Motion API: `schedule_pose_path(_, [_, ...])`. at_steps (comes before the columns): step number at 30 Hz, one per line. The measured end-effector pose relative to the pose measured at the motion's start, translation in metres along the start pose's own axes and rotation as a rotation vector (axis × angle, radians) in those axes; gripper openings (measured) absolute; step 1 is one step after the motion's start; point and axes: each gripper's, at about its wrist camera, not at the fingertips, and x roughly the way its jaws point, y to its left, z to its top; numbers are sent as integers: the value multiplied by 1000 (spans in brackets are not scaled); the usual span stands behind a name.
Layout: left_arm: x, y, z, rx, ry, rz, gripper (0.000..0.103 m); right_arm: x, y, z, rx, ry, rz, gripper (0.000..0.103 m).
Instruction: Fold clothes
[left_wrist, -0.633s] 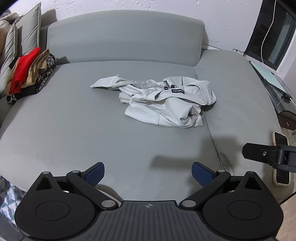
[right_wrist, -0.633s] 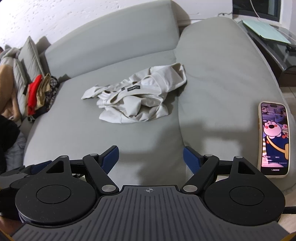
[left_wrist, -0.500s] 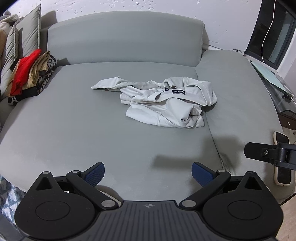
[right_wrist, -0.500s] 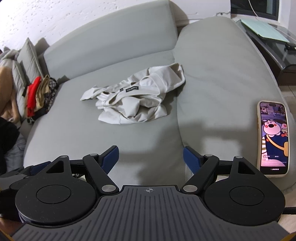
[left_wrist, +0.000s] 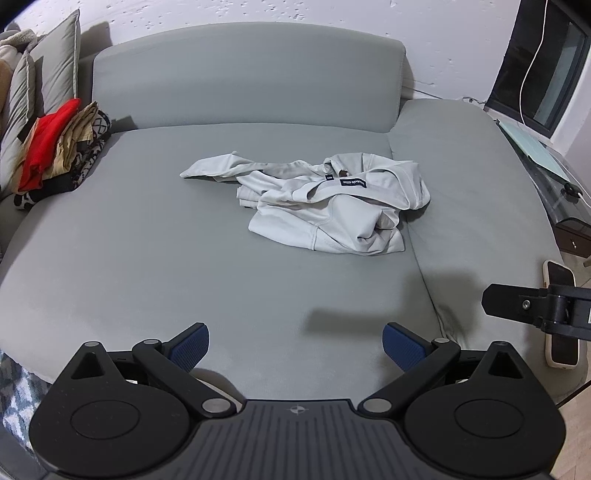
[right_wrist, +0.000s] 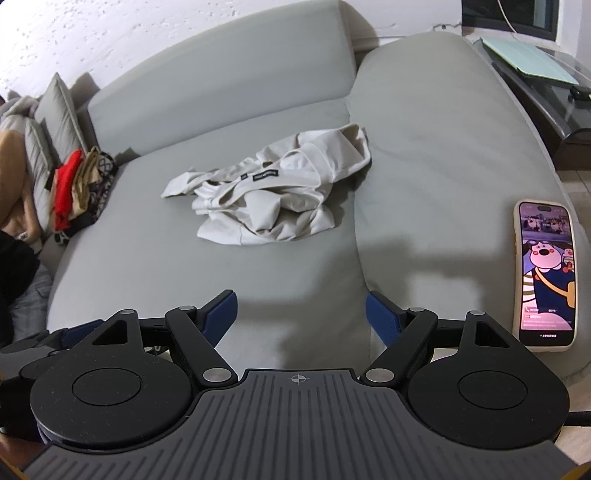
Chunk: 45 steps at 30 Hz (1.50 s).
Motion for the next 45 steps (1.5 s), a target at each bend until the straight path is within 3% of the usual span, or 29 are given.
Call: schedule_pose_path(45, [0, -2, 1, 5, 4, -7, 101, -3, 1, 1, 0, -2, -33, 82])
